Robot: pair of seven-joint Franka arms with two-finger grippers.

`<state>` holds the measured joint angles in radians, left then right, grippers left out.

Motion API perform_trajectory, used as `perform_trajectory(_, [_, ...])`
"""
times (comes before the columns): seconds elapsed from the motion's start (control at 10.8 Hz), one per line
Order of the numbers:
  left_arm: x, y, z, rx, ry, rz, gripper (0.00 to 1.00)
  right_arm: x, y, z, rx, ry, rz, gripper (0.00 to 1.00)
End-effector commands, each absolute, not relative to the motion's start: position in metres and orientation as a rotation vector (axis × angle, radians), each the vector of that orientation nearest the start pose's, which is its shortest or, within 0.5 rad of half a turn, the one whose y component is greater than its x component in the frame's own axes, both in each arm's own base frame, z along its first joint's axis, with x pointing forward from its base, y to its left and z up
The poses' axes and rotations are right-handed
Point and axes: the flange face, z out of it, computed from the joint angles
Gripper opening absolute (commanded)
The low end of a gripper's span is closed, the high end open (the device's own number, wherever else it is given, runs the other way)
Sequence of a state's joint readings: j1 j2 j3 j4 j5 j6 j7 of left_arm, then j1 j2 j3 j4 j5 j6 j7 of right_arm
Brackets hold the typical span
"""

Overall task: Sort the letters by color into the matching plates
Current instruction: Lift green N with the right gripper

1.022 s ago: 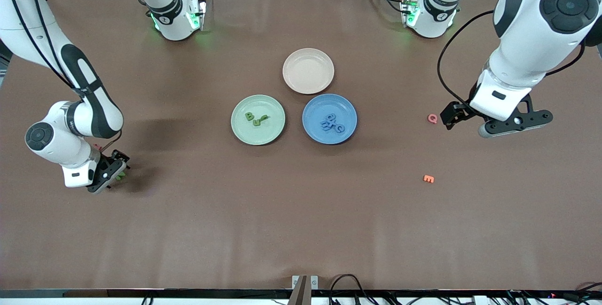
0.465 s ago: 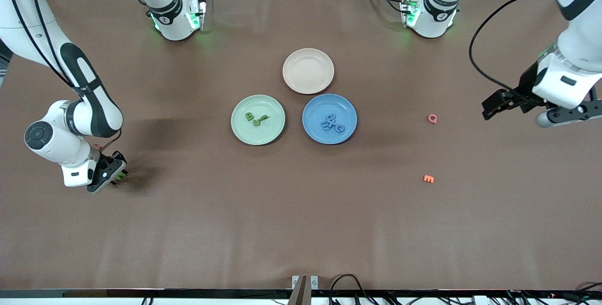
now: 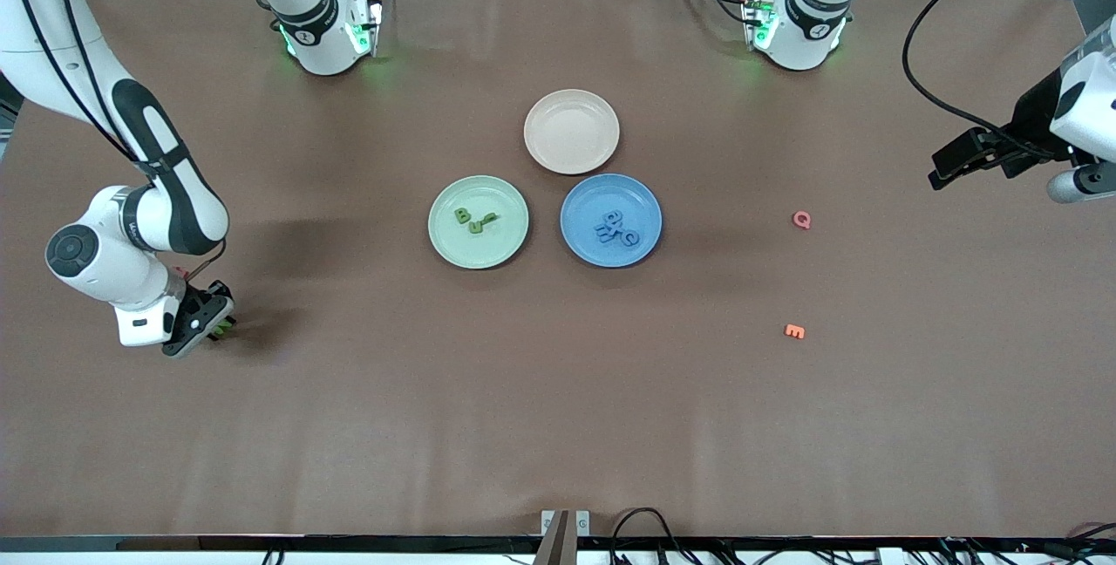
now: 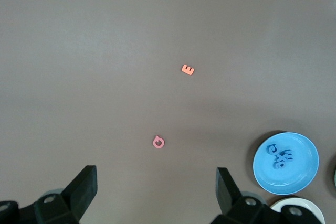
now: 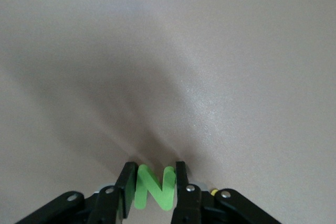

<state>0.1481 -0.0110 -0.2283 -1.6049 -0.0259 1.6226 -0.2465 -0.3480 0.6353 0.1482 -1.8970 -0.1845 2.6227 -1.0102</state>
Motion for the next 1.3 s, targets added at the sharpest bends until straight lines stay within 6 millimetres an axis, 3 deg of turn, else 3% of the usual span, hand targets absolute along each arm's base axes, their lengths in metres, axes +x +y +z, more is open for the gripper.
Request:
perform_trajectory(0.0, [0.544,-0.042,0.644,-3.177,-0.258,-0.069,1.0,0.621,-0.129,0.177,-2.86,-1.456,-0.133,0.33])
perform_trajectory(0.46, [0.544,-0.043,0.646,-3.169,-0.289,-0.075,1.0,0.621,-0.132,0.177,-2.863,-1.45,-0.133,0.21])
perform_trajectory(0.84, [0.552,-0.032,0.645,-3.124,-0.288,-0.088,1.0,0.621,-0.131,0.177,-2.864,-1.445,-0.135,0.2])
perform_trajectory(1.21, [0.555,-0.032,0.64,-3.119,-0.142,-0.071,1.0,0.621,-0.127,0.177,-2.894,-1.356,-0.126,0.09])
